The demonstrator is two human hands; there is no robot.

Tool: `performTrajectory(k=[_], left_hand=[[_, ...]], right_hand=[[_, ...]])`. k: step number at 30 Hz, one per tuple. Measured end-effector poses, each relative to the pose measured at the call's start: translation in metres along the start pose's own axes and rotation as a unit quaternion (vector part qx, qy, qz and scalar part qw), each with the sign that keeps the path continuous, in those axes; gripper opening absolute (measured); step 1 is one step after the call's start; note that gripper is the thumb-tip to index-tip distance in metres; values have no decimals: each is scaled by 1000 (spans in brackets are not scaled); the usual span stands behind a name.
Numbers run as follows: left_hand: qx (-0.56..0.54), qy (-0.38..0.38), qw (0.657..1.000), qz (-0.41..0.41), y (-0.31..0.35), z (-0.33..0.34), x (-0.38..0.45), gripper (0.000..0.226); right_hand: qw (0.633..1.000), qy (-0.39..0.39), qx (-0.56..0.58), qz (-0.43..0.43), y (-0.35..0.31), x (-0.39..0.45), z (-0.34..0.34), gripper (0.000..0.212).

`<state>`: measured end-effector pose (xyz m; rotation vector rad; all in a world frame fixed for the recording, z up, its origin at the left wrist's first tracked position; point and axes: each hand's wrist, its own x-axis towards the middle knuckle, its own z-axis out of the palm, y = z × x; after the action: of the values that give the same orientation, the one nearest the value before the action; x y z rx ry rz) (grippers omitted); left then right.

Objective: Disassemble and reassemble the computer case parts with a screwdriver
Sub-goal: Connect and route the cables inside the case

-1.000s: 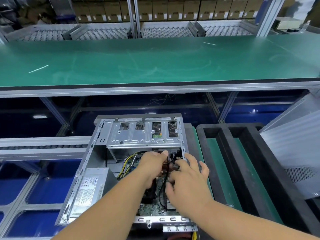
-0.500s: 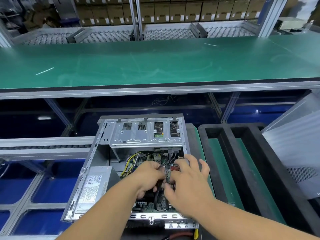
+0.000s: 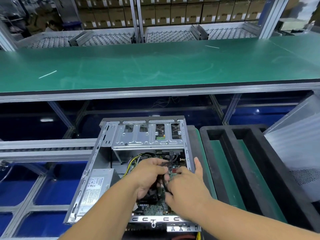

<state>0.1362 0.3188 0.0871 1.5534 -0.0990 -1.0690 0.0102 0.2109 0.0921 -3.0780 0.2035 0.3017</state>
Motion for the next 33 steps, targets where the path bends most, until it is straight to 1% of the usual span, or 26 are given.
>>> performTrajectory(k=[2, 4, 6, 9, 11, 13, 15, 17, 19, 21, 23, 25, 26, 28, 30, 32, 33], left_hand=[[18, 10, 1000, 21, 8, -1, 2, 21], [-3, 8, 1000, 20, 18, -3, 1, 19], [-37, -1, 999, -11, 27, -9, -1, 24], [-10, -7, 998, -55, 29, -24, -2, 32], [62, -20, 996, -67, 23, -31, 0, 28], [172, -36, 984, -38, 17, -34, 4, 23], [312, -56, 948, 25, 15, -35, 9, 22], [390, -90, 915, 53, 17, -33, 15, 12], [417, -121, 899, 54, 18, -29, 18, 16], [463, -118, 873, 96, 16, -25, 22, 20], [529, -76, 830, 161, 12, -20, 27, 17], [566, -25, 799, 201, 9, -16, 30, 14], [569, -13, 794, 214, 7, -14, 32, 18], [560, -6, 795, 233, 3, -10, 36, 29], [563, 7, 789, 245, 0, -7, 41, 37], [564, 22, 789, 241, -2, -7, 47, 42], [565, 23, 790, 235, -3, -7, 50, 40]], right_hand=[[999, 44, 4, -1, -1, -2, 1, 42], [997, 74, 3, -5, -1, -1, -1, 41], [997, 74, 15, -13, -1, 1, -3, 39], [993, 104, 42, -41, -2, -1, 1, 36], [987, 136, 70, -50, 0, -3, 5, 35], [979, 160, 116, -55, 3, -5, 8, 35], [965, 195, 167, -59, 8, -6, 7, 37], [959, 217, 175, -60, 12, -7, 6, 40], [962, 209, 168, -60, 14, -8, 5, 39], [969, 179, 159, -56, 17, -7, 6, 30], [978, 148, 142, -43, 17, -5, 7, 25], [984, 125, 122, -33, 15, -4, 7, 23], [986, 116, 116, -29, 14, -3, 7, 22], [989, 95, 114, -18, 13, -1, 8, 17], [990, 76, 120, -5, 13, 0, 9, 17], [991, 65, 118, 2, 12, 2, 9, 17], [992, 59, 109, 6, 12, 2, 8, 17]])
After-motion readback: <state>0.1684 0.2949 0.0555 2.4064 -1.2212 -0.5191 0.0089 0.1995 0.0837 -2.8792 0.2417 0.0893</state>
